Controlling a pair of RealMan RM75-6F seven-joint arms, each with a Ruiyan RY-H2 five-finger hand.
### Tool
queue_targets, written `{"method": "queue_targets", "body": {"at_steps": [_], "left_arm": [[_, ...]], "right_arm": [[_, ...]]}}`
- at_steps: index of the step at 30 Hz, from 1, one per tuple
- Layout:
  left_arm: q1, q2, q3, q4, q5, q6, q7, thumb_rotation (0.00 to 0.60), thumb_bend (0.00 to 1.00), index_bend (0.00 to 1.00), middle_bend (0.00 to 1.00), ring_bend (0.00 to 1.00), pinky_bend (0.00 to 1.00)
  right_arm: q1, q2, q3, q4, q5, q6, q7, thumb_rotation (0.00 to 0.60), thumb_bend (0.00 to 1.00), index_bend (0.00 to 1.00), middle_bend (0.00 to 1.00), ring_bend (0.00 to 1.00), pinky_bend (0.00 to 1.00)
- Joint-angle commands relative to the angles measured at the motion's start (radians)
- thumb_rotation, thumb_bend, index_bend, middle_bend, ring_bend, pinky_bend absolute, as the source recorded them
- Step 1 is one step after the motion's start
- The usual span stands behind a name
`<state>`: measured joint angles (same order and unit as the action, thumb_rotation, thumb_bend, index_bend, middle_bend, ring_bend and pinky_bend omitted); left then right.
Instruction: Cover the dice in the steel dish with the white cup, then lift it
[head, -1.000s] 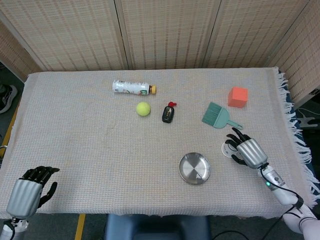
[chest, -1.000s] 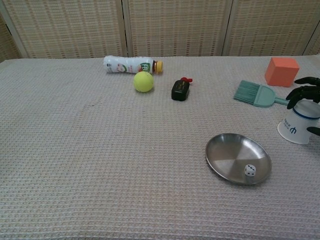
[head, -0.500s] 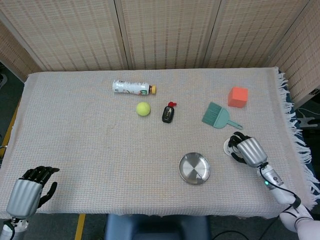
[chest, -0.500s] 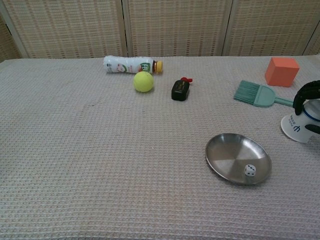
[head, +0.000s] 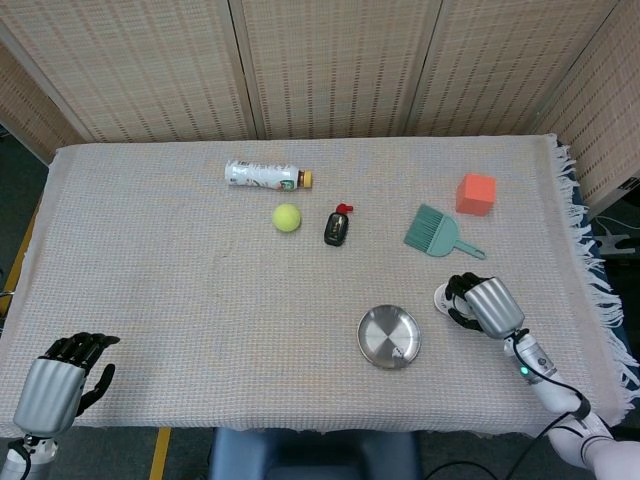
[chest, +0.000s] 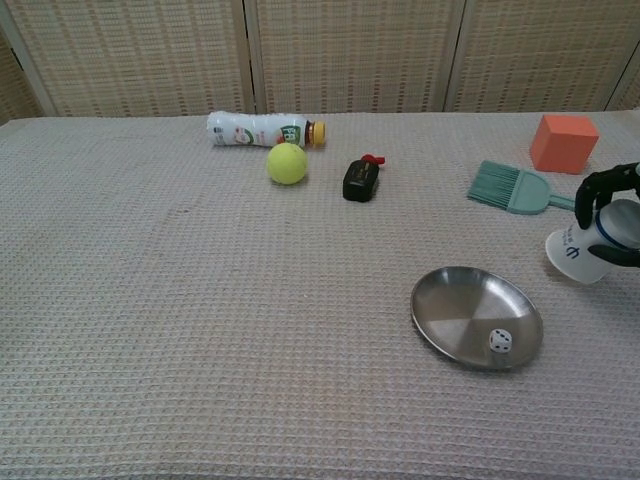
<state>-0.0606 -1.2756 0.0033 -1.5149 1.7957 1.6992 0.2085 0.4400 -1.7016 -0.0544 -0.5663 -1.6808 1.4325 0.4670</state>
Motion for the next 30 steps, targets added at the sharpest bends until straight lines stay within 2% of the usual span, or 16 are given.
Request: {"method": "queue_targets", "body": {"at_steps": [1,7,10,17,30], "left_arm": [[0.000,0.000,0.000,0.000,-0.001,0.001,-0.001,0.600,0.40,0.35,0.40,0.35,0.46],[0.000,0.001,-0.001,0.000,0.000,0.002,-0.005,0.600,0.40,0.35,0.40,0.35,0.46],[0.001,0.002,-0.001,0.001,0.000,0.004,-0.006,0.600,0.40,0.35,0.40,0.35,0.46],[0.000,0.002,-0.001,0.001,-0.001,0.003,-0.008,0.600,0.40,0.35,0.41,0.35,0.46],[0.000,0.004,-0.003,0.001,-0.007,0.003,-0.019,0.600,0.40,0.35,0.41,0.35,0.47]], "right_arm": [[0.024,0.047,-0.011,-0.141,-0.029,0.022,0.043,0.600,0.24,0.70,0.57,0.49,0.78],[0.066,0.152,-0.025,-0.414,-0.044,-0.046,0.050,0.600,0.24,0.70,0.57,0.49,0.79],[0.080,0.177,-0.023,-0.488,-0.040,-0.077,0.027,0.600,0.24,0.70,0.57,0.49,0.79],[0.102,0.193,-0.026,-0.561,-0.038,-0.135,0.020,0.600,0.24,0.70,0.57,0.49,0.79],[0.132,0.193,-0.028,-0.609,-0.046,-0.190,0.012,0.600,0.24,0.70,0.57,0.49,0.79]]}}
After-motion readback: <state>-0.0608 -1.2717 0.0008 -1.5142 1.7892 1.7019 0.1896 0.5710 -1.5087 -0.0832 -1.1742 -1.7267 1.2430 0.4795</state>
